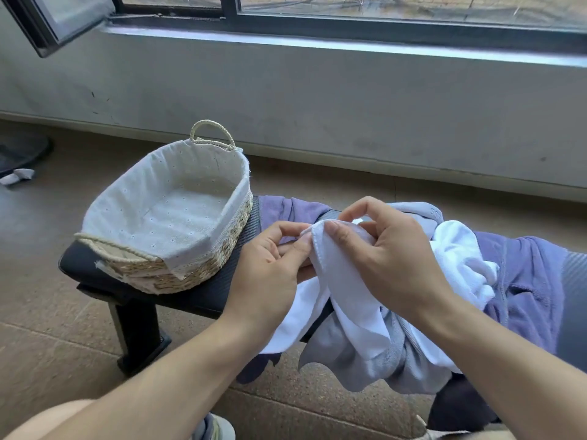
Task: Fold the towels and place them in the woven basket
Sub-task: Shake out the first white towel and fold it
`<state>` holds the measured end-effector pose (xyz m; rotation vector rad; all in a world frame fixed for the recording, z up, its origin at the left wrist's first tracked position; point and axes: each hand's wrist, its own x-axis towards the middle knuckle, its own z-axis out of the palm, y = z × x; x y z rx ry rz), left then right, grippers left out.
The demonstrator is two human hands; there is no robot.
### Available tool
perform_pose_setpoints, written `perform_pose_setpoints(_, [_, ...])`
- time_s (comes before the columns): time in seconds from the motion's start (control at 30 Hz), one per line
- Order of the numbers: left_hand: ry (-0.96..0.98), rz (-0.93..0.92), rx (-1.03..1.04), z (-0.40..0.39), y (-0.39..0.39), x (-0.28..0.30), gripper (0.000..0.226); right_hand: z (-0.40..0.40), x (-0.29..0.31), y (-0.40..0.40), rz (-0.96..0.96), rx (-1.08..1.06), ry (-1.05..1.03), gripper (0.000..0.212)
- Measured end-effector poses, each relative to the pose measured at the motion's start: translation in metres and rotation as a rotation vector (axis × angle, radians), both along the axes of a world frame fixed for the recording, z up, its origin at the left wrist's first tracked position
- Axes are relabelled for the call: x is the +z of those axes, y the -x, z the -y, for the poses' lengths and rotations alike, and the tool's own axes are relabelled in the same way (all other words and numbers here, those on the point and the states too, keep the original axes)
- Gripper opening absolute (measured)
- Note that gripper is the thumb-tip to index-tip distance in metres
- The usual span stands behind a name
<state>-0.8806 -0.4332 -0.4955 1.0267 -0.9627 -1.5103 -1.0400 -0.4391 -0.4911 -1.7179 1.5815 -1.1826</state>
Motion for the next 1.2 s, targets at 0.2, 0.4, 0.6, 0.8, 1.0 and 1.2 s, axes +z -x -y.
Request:
perform_pose_setpoints(0.2, [-0.050, -0.143, -0.014, -0.007, 0.004, 0.003, 0.015, -0.003, -0.002, -0.003, -0.078, -0.026, 0.033, 0.020])
perform_pose_setpoints(0.4, [-0.019, -0.067, -0.008, -0.009, 0.006, -0.001, 0.021, -0.002, -0.004, -0.002, -0.081, -0.027, 0.044, 0.021])
perform_pose_setpoints(0.6, [-0.006, -0.038, 0.008, -0.006, 0.007, -0.006, 0.009, -0.004, -0.008, -0.004, -0.071, -0.013, 0.037, 0.022])
perform_pose_setpoints(0.8, [0.116, 0.146, 0.104, 0.005, -0.009, 0.001, 0.004, -0.001, 0.012, 0.019, -0.177, 0.190, 0.053, 0.038])
perform_pose_setpoints(1.0, [0.103, 0.338, 0.402, 0.034, -0.045, 0.001, 0.008, 0.003, 0.020, 0.040, -0.357, 0.378, 0.217, 0.036])
perform_pose_setpoints(1.2, [0.063, 0.360, 0.492, 0.059, -0.062, -0.006, 0.012, 0.001, 0.018, 0.049, -0.472, 0.463, 0.140, 0.040])
